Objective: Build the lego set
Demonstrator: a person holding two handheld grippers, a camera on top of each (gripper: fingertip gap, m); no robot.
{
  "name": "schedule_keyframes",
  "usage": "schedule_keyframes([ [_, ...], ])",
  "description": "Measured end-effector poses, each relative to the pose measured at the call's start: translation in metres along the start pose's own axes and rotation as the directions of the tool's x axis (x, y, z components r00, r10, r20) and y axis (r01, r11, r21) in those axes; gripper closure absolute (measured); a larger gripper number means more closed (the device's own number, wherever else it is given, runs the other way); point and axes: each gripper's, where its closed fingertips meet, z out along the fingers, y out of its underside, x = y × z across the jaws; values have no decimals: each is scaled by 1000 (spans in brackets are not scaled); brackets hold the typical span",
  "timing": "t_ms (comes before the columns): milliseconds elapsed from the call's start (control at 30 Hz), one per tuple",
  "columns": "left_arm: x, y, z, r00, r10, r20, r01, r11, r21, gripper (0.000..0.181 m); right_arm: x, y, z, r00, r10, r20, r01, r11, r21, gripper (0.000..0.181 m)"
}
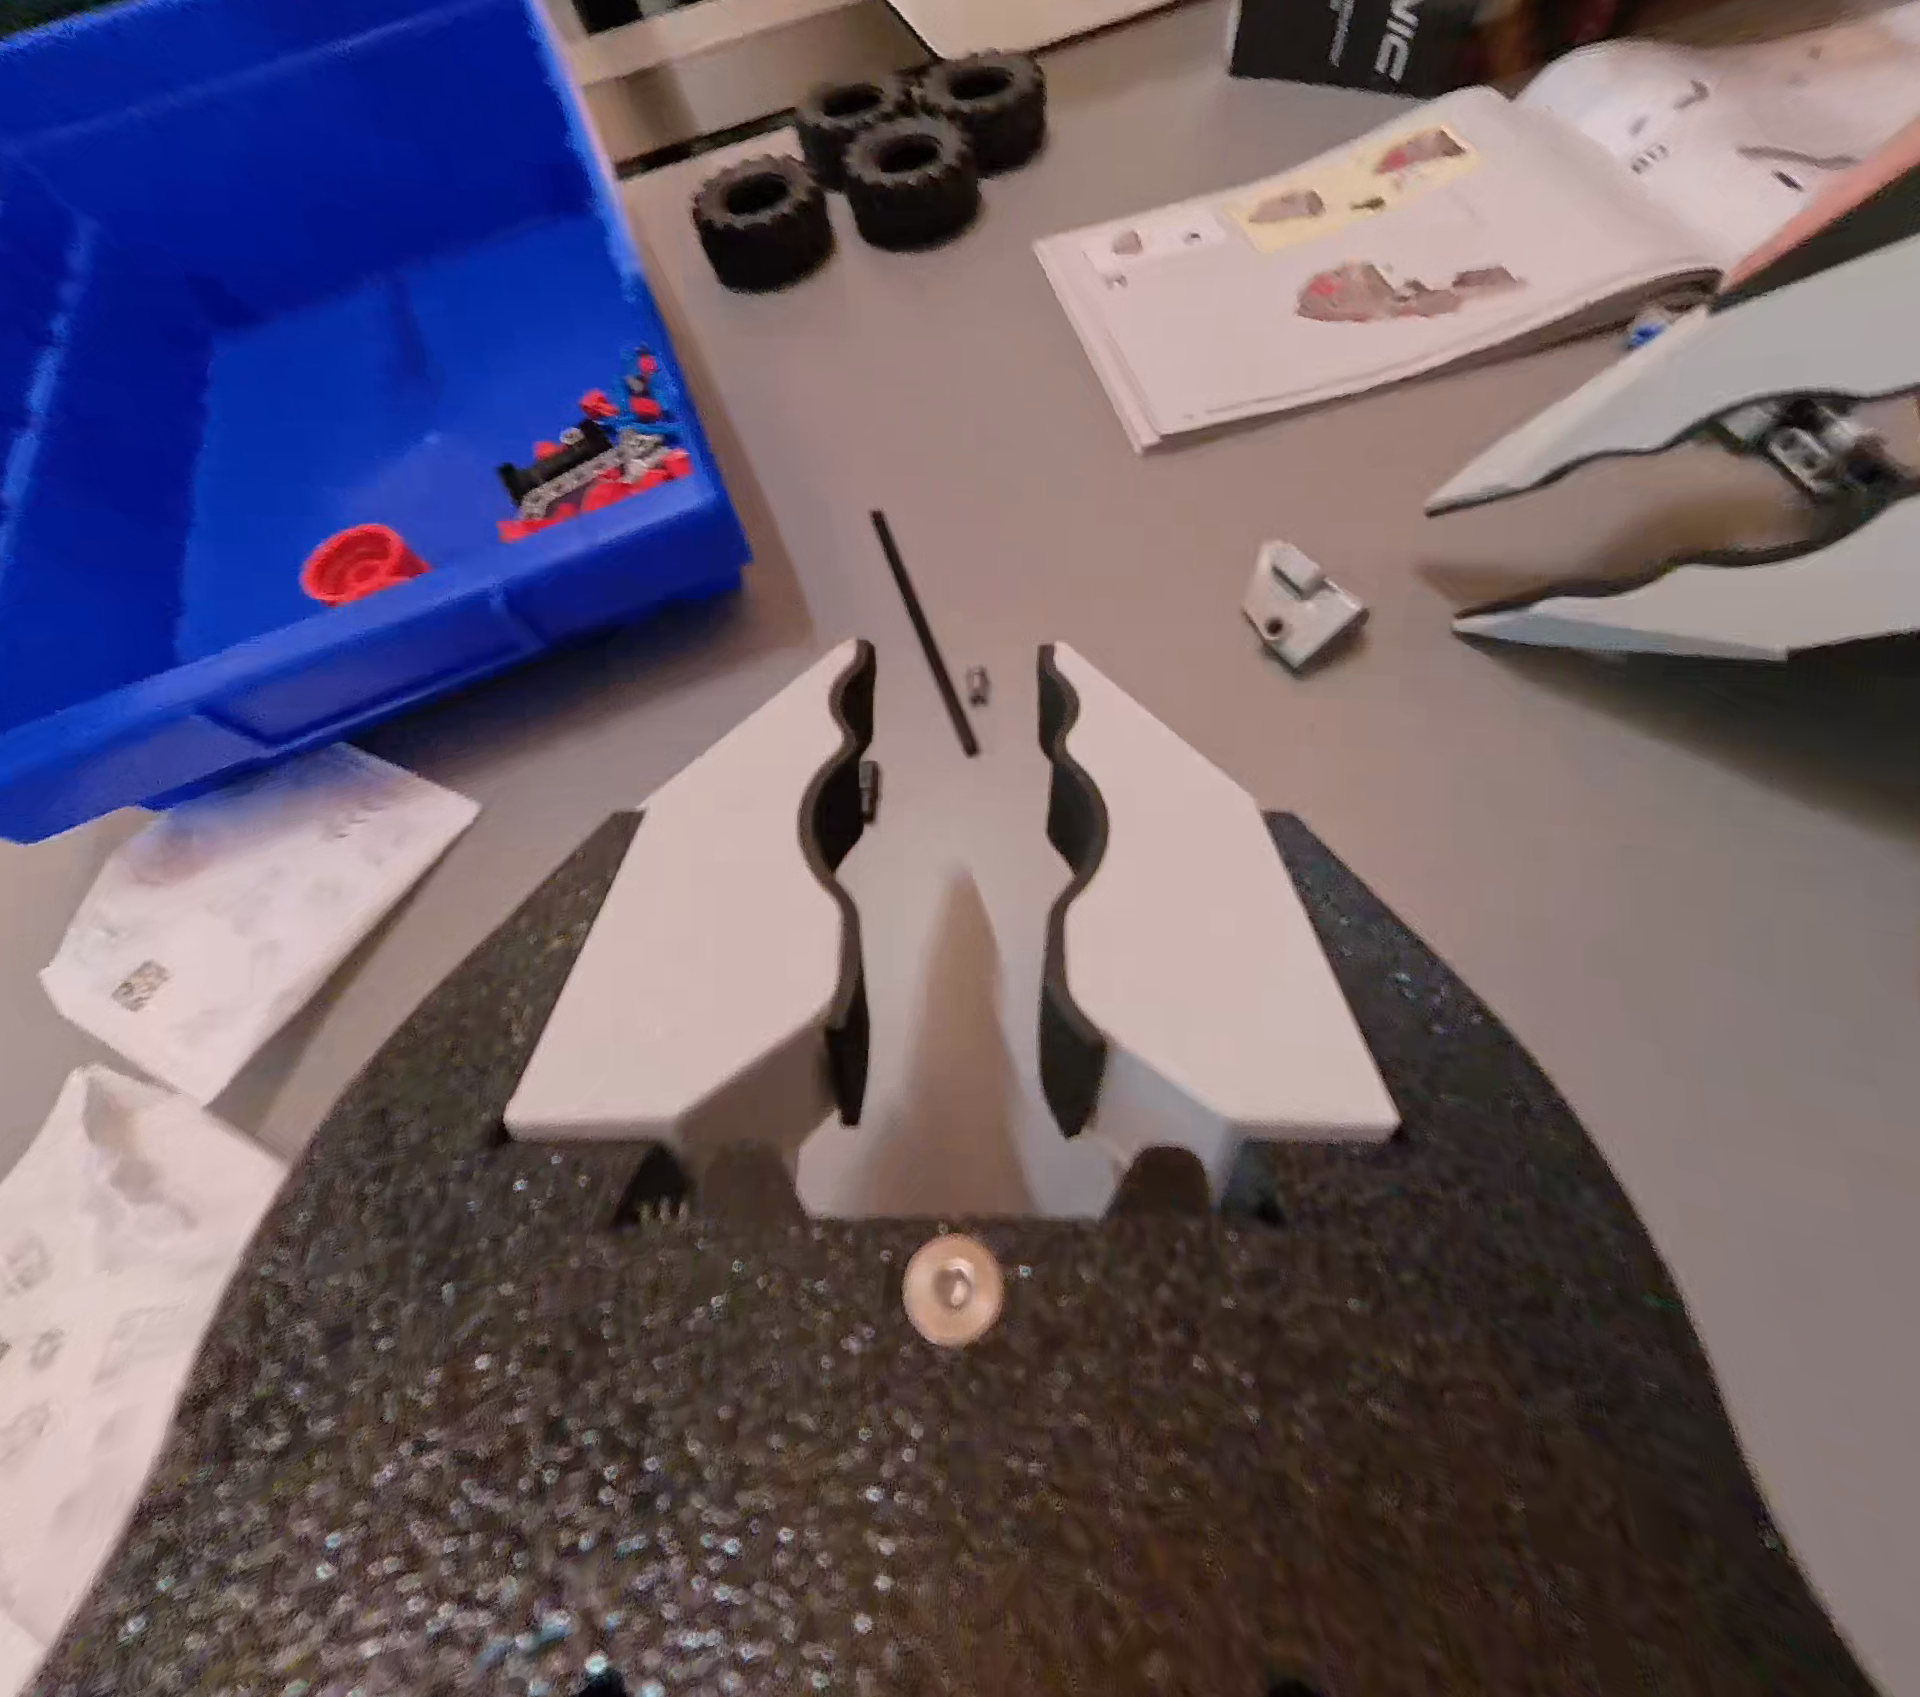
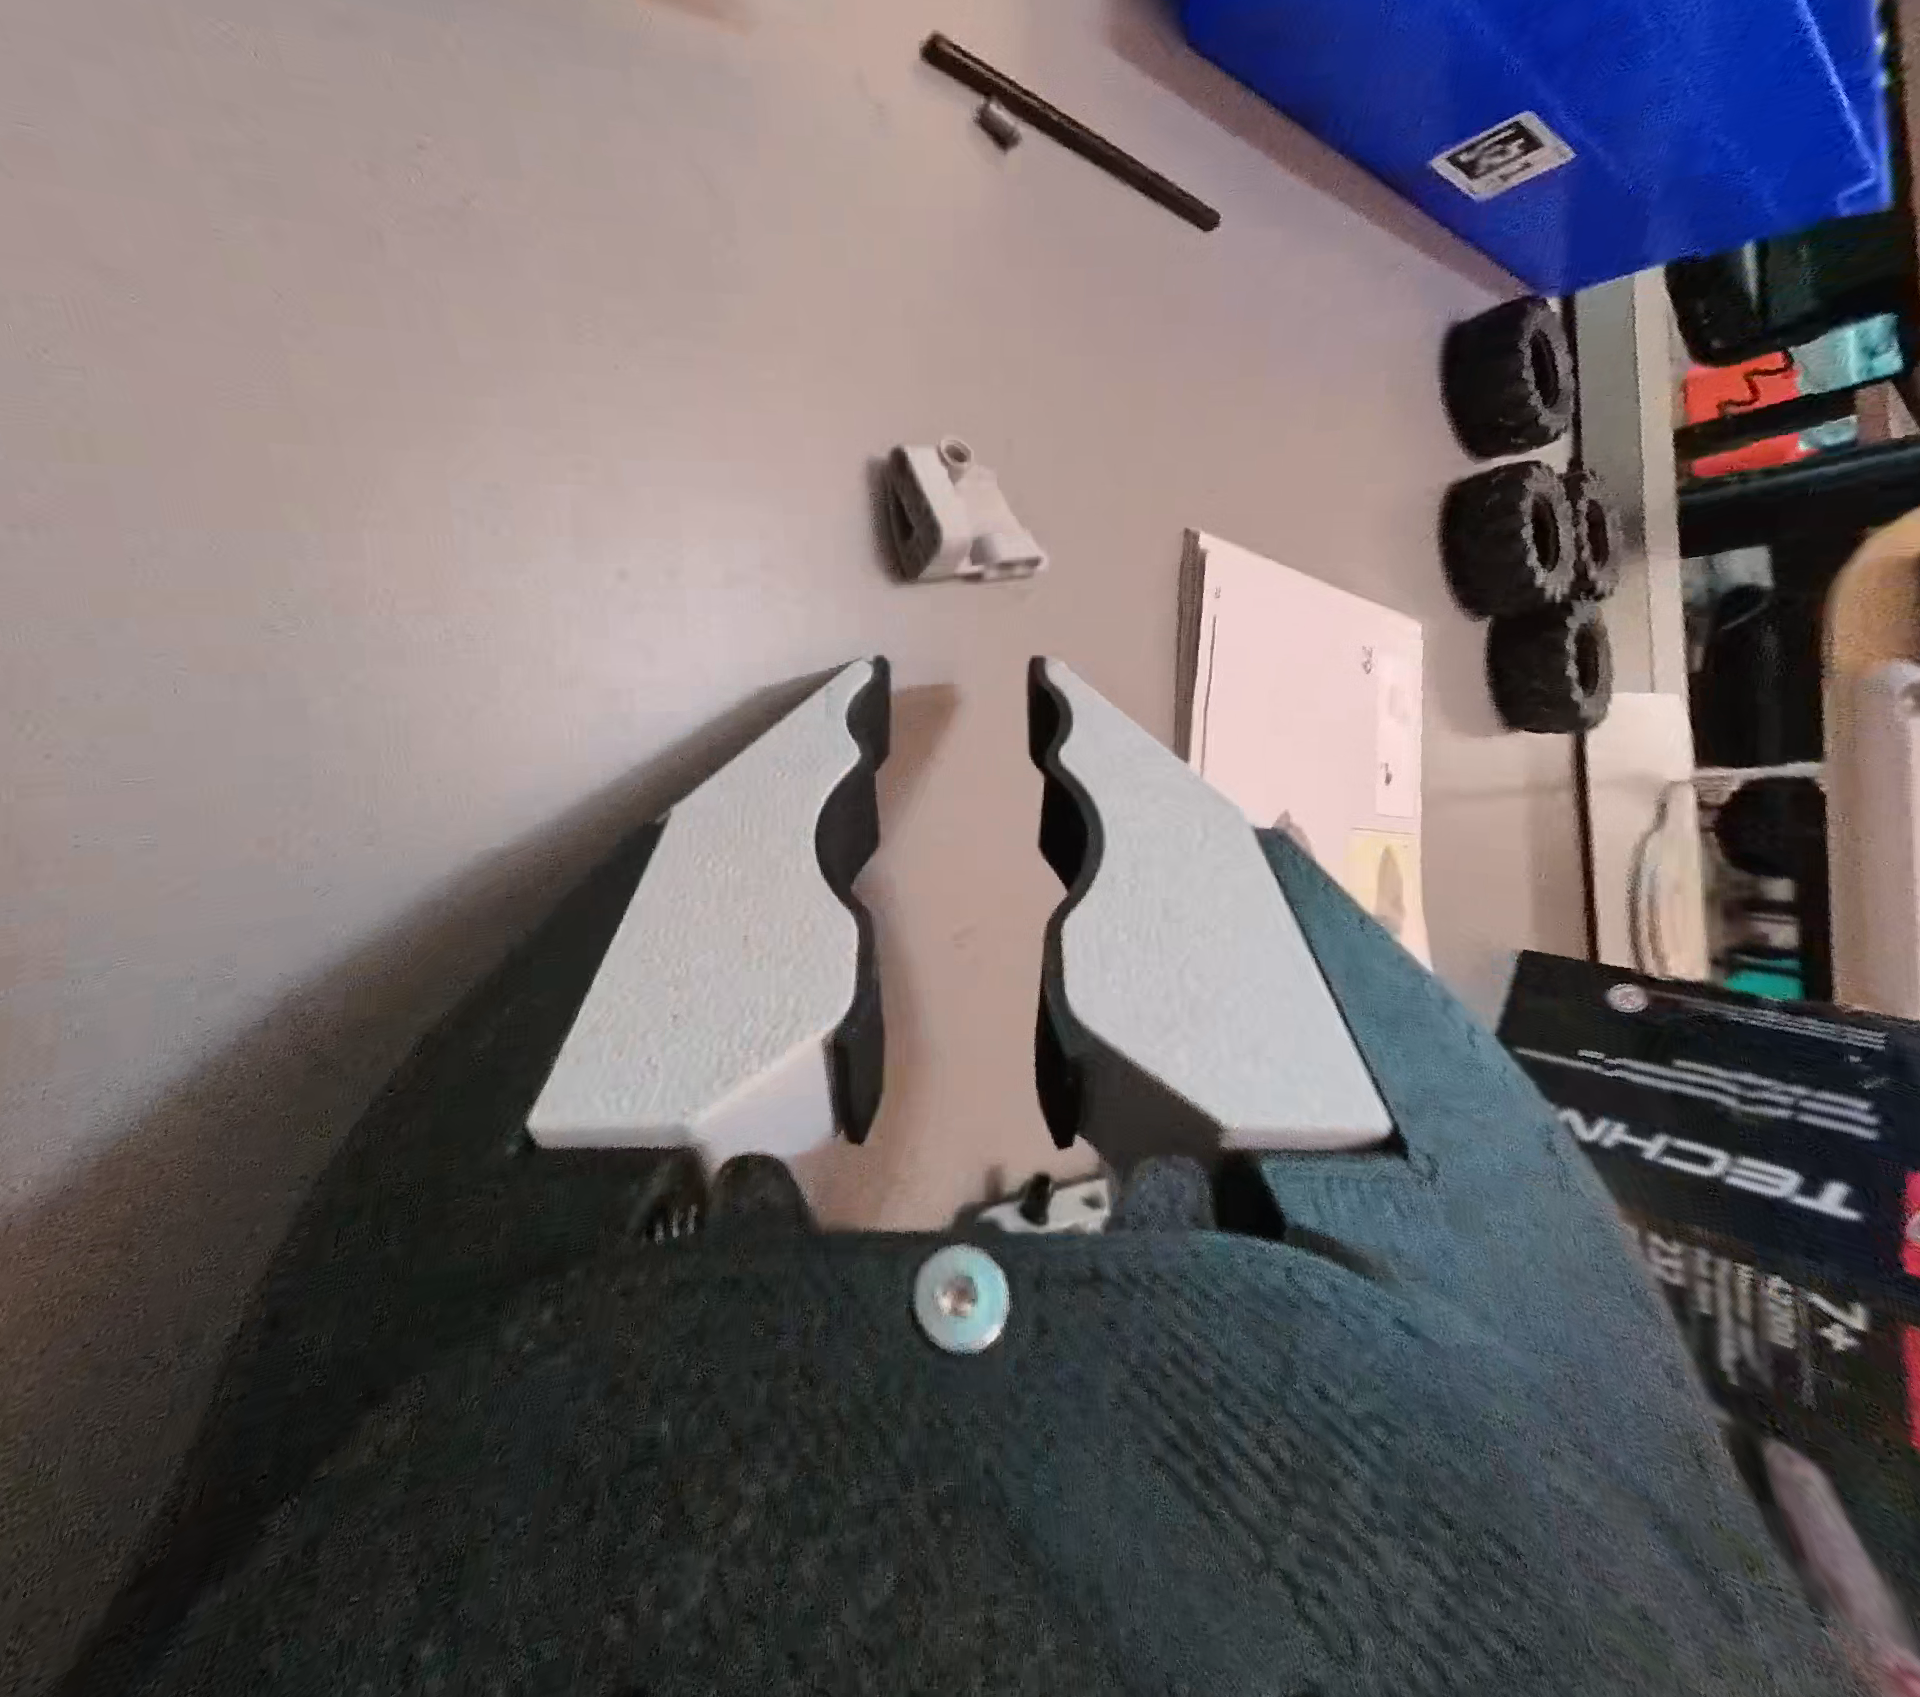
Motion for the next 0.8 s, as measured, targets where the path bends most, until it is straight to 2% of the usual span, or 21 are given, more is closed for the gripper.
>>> schedule_keyframes([
  [67, 17, 1, 9, 996, -2, -90, 1, 1000, -14, 153, -2, 6, -7, 998, 56, 36, -57, 998, 39, 155],
  [133, 41, -2, 24, 972, 1, -237, -10, 999, -36, 152, -5, 9, -15, 992, 100, 76, -107, 991, 82, 154],
  [267, 79, -16, 49, 865, 74, -496, -113, 992, -48, 150, -3, 6, -36, 986, 109, 128, -131, 975, 180, 154],
  [333, 89, -18, 54, 809, 110, -578, -184, 980, -71, 153, -1, -6, -47, 977, 145, 157, -184, 945, 269, 156],
  [433, 89, -12, 54, 765, 167, -622, -306, 944, -122, 153, 1, -23, -55, 951, 226, 211, -288, 896, 338, 158],
  [533, 89, -7, 45, 743, 223, -631, -379, 917, -123, 153, 1, -24, -50, 954, 233, 190, -286, 897, 336, 160],
  [633, 89, -6, 34, 768, 213, -605, -350, 929, -117, 153, 1, -18, -43, 965, 210, 157, -248, 925, 288, 160],
  [800, 91, -1, 19, 800, 209, -563, -293, 954, -62, 153, 8, -18, -36, 964, 226, 144, -258, 928, 271, 160],
])
